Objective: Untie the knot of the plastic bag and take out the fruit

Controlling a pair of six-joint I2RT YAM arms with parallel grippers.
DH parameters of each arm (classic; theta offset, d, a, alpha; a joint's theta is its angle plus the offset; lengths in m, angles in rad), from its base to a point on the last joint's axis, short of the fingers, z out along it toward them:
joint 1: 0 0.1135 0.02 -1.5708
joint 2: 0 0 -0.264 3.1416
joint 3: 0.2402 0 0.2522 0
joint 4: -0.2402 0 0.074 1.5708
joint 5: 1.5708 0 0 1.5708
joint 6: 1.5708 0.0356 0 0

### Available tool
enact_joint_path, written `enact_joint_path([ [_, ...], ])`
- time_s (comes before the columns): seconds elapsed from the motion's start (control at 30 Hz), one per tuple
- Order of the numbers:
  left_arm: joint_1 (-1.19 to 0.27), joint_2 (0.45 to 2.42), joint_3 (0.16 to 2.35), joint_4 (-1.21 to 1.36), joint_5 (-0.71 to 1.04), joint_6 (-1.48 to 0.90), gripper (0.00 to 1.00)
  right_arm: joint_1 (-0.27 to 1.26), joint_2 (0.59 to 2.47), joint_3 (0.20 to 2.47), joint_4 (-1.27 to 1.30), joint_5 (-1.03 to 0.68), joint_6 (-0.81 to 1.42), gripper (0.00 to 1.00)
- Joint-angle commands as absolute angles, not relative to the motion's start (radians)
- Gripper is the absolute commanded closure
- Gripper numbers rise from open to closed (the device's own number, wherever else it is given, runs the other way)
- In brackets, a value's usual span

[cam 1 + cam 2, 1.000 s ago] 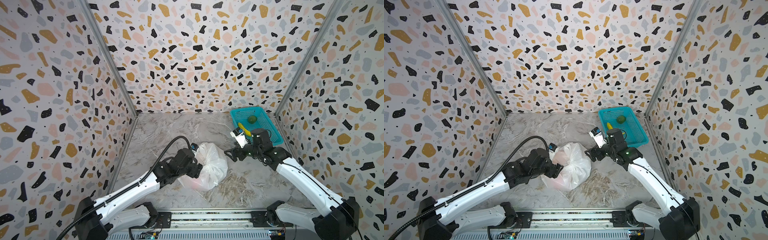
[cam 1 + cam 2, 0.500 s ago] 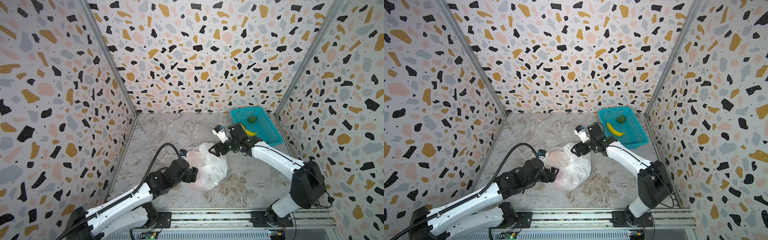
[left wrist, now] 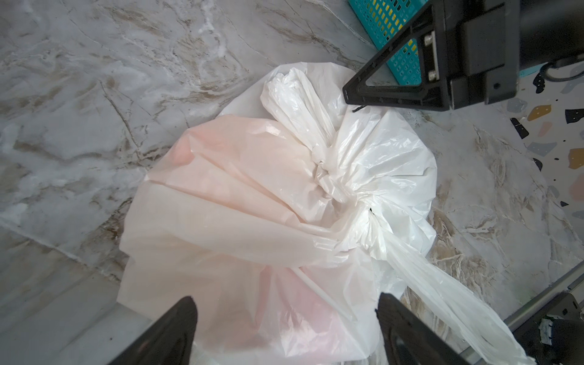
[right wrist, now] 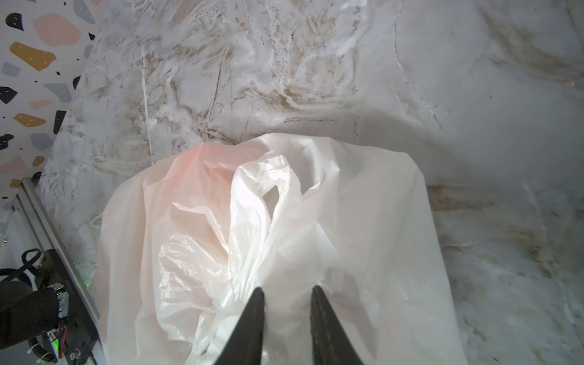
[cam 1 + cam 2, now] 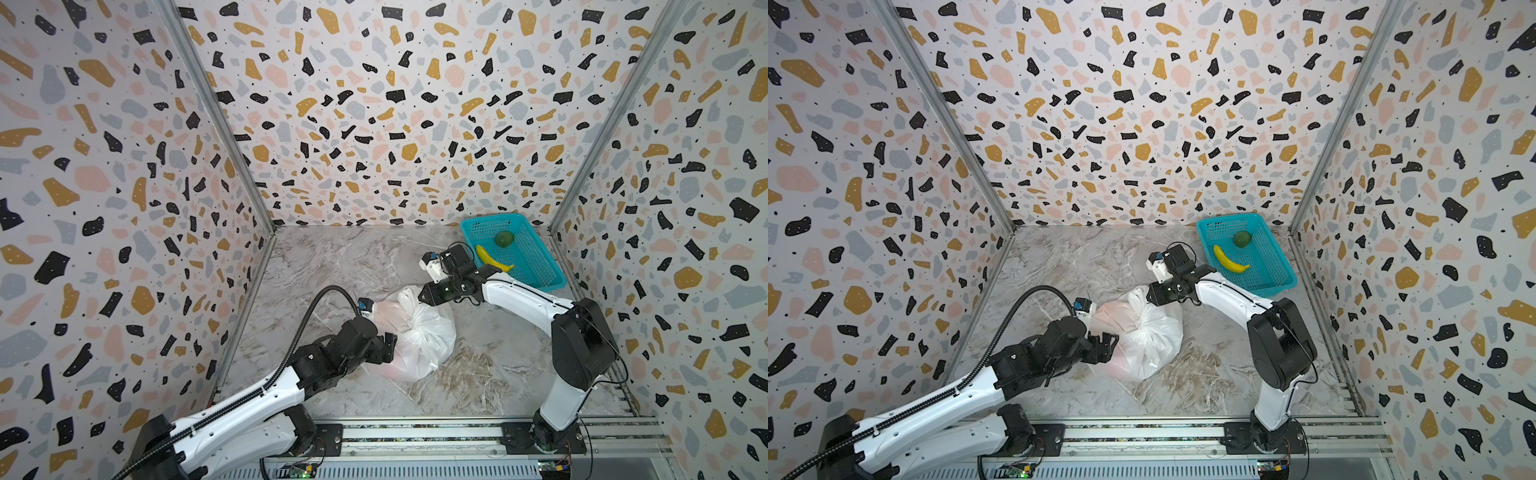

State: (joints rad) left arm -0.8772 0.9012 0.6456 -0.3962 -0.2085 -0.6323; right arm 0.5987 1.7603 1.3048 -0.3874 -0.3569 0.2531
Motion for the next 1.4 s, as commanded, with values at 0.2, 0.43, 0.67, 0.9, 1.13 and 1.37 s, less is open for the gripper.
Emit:
enact_joint_path([
  [0.2,-0.879,0.885,0.635,-0.399,-0.221,-0.611,0.10,0.572,1.595,1.201,-0.442,-0.306,0.287,1.00],
  [0.43,-0.880,0.890,0.643,-0.403,-0.217,-0.597,0.10,0.559,1.507,1.195,-0.446,-0.273,0.326,0.60],
  [0.67,-0.879,0.883,0.650,-0.409,-0.216,-0.589,0.10,0.548,1.580,1.236,-0.439,-0.318,0.323,0.31],
  [0.9,-0.879,0.882,0.655,-0.411,-0.213,-0.586,0.09,0.561,1.643,1.192,-0.378,-0.382,0.360,0.38],
  [1.13,-0.881,0.893,0.664,-0.412,-0.202,-0.569,0.09,0.554,1.539,1.073,-0.330,-0.362,0.431,0.91],
  [1.37,-0.895,0.934,0.700,-0.430,-0.187,-0.507,0.10,0.539,1.379,0.912,-0.325,-0.377,0.551,1.00],
])
